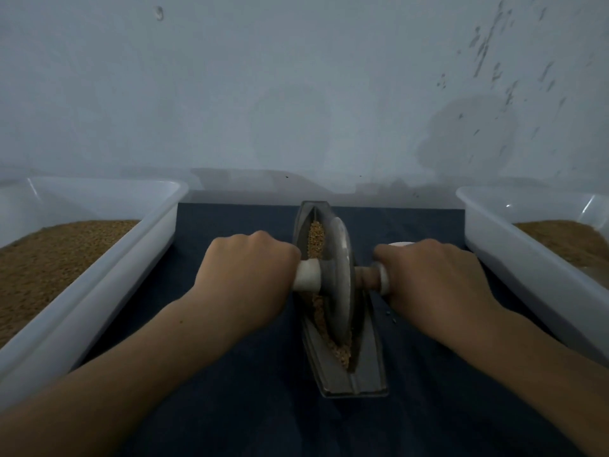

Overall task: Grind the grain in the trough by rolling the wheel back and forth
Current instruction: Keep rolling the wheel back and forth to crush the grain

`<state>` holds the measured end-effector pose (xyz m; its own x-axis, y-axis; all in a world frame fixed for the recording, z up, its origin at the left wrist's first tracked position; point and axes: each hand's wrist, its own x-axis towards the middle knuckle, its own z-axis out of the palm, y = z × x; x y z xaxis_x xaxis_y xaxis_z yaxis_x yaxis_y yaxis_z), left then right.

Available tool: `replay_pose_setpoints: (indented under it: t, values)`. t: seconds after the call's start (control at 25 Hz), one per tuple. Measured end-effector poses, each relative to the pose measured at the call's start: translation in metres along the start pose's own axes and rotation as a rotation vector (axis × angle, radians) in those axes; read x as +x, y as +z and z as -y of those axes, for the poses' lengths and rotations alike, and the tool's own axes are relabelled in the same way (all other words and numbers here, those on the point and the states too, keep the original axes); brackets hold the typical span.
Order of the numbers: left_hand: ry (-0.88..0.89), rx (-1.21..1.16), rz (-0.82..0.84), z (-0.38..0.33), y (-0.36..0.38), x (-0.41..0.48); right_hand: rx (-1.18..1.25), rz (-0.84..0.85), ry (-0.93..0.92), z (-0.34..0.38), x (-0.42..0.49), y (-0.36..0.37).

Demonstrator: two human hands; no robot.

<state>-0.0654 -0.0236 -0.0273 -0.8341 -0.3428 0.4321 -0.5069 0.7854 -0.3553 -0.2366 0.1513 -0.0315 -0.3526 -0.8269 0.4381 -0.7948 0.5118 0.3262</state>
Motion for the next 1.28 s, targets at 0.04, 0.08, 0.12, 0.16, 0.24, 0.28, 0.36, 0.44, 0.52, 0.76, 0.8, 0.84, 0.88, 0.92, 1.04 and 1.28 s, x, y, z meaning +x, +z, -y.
replay_pose_setpoints:
  t: [0.04,0.08,0.12,0.16,0.24,0.28,0.36,0.44,0.52,0.76,0.8,0.84,0.88,0.92,1.04,1.28]
  values:
    - [-0.013,0.002,0.015,0.0,0.003,0.005,0.016,0.013,0.014,0.0,0.004,0.004]
    - [-0.026,0.004,0.021,0.0,0.008,0.012,0.033,0.008,0.031,0.0,0.012,0.011]
    - [-0.04,0.0,0.015,0.001,0.015,0.022,0.055,-0.012,0.049,0.001,0.025,0.018]
    - [-0.058,0.002,0.009,0.001,0.022,0.034,0.083,-0.027,0.073,0.003,0.039,0.025]
    - [-0.089,-0.001,0.019,0.007,0.031,0.061,0.122,-0.017,0.117,0.005,0.07,0.034]
    - [-0.096,-0.016,0.04,0.01,0.033,0.072,0.124,0.005,0.127,0.006,0.083,0.035]
    - [-0.102,-0.038,0.072,0.012,0.032,0.077,0.115,0.027,0.109,0.005,0.091,0.033]
    - [-0.08,-0.042,0.08,0.01,0.025,0.061,0.124,0.013,0.063,0.002,0.074,0.027]
    - [-0.049,-0.044,0.06,0.004,0.017,0.032,0.096,-0.038,0.002,0.0,0.04,0.019]
    - [-0.005,-0.008,0.015,0.0,0.006,0.003,0.04,-0.034,-0.031,-0.002,0.004,0.002]
    - [-0.022,-0.018,0.022,0.0,0.011,0.012,0.048,-0.048,-0.001,0.0,0.013,0.009]
    - [-0.042,-0.026,0.021,0.0,0.017,0.023,0.08,-0.066,0.033,0.001,0.027,0.017]
    - [-0.066,-0.03,0.025,0.001,0.021,0.036,0.106,-0.059,0.064,0.003,0.042,0.024]
    - [-0.089,-0.041,0.036,0.003,0.024,0.047,0.123,-0.031,0.082,0.005,0.056,0.027]
    - [-0.119,-0.085,0.079,0.008,0.027,0.058,0.112,-0.019,0.078,0.005,0.076,0.029]
    - [-0.022,-0.032,0.017,-0.001,0.005,0.001,0.029,-0.051,-0.012,-0.001,0.004,0.0]
